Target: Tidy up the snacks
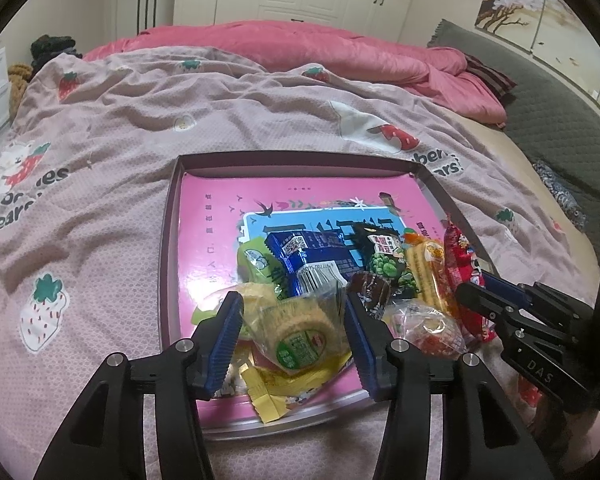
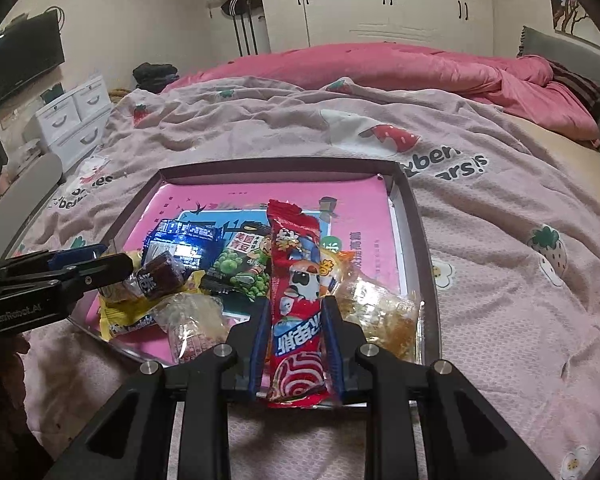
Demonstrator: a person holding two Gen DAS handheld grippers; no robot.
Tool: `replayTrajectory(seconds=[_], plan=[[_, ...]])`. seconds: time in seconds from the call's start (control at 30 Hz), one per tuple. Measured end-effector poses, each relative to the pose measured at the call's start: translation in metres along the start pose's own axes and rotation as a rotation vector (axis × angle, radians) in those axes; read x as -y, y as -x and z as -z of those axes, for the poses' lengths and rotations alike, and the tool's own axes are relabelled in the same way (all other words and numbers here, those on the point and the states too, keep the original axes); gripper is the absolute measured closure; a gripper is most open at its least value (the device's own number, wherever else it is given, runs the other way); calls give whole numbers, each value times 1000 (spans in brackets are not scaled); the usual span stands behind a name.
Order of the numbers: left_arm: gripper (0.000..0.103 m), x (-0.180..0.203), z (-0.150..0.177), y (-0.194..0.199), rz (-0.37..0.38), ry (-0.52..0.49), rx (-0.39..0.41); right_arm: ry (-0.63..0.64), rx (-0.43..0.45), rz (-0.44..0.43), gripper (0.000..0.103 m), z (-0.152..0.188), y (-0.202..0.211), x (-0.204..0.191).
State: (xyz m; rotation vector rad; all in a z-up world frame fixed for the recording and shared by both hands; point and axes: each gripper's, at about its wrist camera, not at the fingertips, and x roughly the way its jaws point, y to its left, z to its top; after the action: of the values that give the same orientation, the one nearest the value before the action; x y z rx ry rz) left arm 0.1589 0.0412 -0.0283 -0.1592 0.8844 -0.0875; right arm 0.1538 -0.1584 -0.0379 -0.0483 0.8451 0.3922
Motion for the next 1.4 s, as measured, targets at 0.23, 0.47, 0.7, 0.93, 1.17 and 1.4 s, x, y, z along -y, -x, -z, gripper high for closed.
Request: replayTrajectory(seconds=[0.23, 0.47, 0.7, 0.93, 1.17, 1.4], plan=[[43, 2, -1, 5, 4, -2, 11, -3, 6, 1, 77, -1, 2, 1], [38, 2, -1, 11, 0, -4, 20, -11, 28, -1, 77, -6, 10, 1], [36, 6, -1, 18, -14, -20, 31, -22, 64, -4, 77, -11, 24, 1], [32, 12, -2, 35, -24, -41, 54, -16, 124, -8, 67, -17, 52, -5], [31, 18, 2, 58, -29, -49, 85, 3, 189, -10, 53, -19, 82, -14], [27, 29, 10, 80, -32, -68, 111, 14, 218, 14, 44, -14, 101, -17]])
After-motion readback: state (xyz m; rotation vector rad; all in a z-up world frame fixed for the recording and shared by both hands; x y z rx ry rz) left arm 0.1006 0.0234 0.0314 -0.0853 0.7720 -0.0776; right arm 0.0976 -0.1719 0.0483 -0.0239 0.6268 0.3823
